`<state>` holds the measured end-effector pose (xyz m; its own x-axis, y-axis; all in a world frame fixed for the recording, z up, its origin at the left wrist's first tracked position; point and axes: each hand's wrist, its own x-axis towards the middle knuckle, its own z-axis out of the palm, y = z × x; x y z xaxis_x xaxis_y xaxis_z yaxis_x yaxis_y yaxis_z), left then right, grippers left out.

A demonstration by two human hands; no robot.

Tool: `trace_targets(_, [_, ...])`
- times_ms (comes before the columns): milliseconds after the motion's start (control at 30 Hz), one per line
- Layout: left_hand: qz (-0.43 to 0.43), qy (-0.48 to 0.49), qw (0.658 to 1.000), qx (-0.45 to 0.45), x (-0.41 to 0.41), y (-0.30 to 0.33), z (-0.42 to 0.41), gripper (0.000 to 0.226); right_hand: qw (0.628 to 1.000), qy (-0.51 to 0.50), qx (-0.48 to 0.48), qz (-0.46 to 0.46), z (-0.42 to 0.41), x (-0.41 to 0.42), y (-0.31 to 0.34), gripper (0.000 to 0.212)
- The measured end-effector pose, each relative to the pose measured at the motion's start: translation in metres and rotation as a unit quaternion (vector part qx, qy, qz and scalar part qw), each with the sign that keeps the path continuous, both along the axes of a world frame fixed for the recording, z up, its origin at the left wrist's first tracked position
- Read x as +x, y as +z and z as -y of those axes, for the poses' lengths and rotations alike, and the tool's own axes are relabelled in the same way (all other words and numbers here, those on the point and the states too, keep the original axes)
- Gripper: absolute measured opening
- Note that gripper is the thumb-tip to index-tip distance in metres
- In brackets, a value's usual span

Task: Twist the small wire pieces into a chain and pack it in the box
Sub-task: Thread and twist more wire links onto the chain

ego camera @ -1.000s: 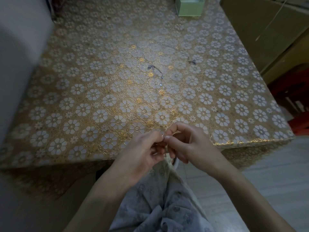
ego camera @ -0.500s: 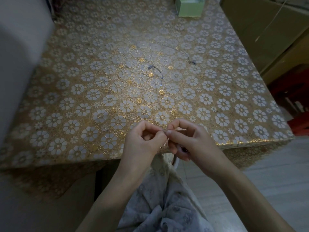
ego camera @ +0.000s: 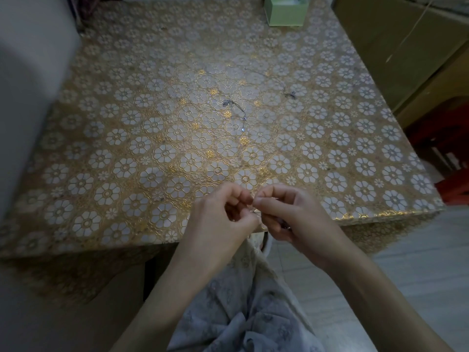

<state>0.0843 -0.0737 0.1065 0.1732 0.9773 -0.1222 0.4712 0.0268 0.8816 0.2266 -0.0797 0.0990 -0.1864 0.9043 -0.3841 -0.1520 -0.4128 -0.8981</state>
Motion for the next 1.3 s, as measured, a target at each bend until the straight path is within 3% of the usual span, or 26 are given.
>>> trace_targets(100, [-0.077,-0.022,0.996,0.025,-0.003,0.003,-0.004,0.017,0.998,0.031,0.002,0.048,-0.001,0.002,-0.002,0.017])
trace_targets(200, [-0.071,-0.039,0.997,-0.012,-0.006,0.000,-0.006,0.021,0.991,0.077,0.036,0.100,-0.001,0.004,-0.002,0.016])
trace_targets(267, [0.015,-0.035,0.994,-0.101,-0.009,-0.005,-0.009,0.027,0.985,0.103,0.064,0.120,-0.001,0.005,0.001,0.016])
trace_targets(367, [0.181,-0.058,0.955,-0.227,-0.009,-0.008,-0.010,0.019,0.976,0.114,0.085,0.162,-0.002,0.007,0.004,0.016])
trace_targets(433, [0.267,-0.053,0.921,-0.277,-0.008,-0.009,-0.011,0.013,0.977,0.118,0.080,0.158,-0.002,0.008,0.005,0.015])
trace_targets(500, [0.306,-0.040,0.903,-0.300,-0.007,-0.010,-0.011,0.020,0.979,0.121,0.075,0.145,-0.002,0.008,0.005,0.015])
trace_targets(667, [0.272,-0.062,0.921,-0.272,-0.010,-0.013,-0.011,0.020,0.978,0.133,0.080,0.137,-0.002,0.010,0.003,0.011])
trace_targets(833, [0.210,-0.201,0.922,-0.255,-0.023,-0.010,-0.012,0.025,0.990,0.124,0.048,0.038,-0.002,0.016,0.011,0.012])
trace_targets(933, [0.228,-0.169,0.924,-0.258,-0.025,-0.007,-0.014,0.024,0.994,0.102,0.040,0.010,-0.004,0.017,0.011,0.008])
trace_targets(1067, [0.303,-0.092,0.911,-0.264,-0.020,-0.008,-0.014,0.022,0.991,0.094,0.065,0.064,-0.004,0.014,0.007,0.011])
trace_targets(1300, [0.447,0.034,0.828,-0.338,-0.016,-0.006,-0.012,0.019,0.986,0.111,0.091,0.089,-0.002,0.011,0.007,0.011])
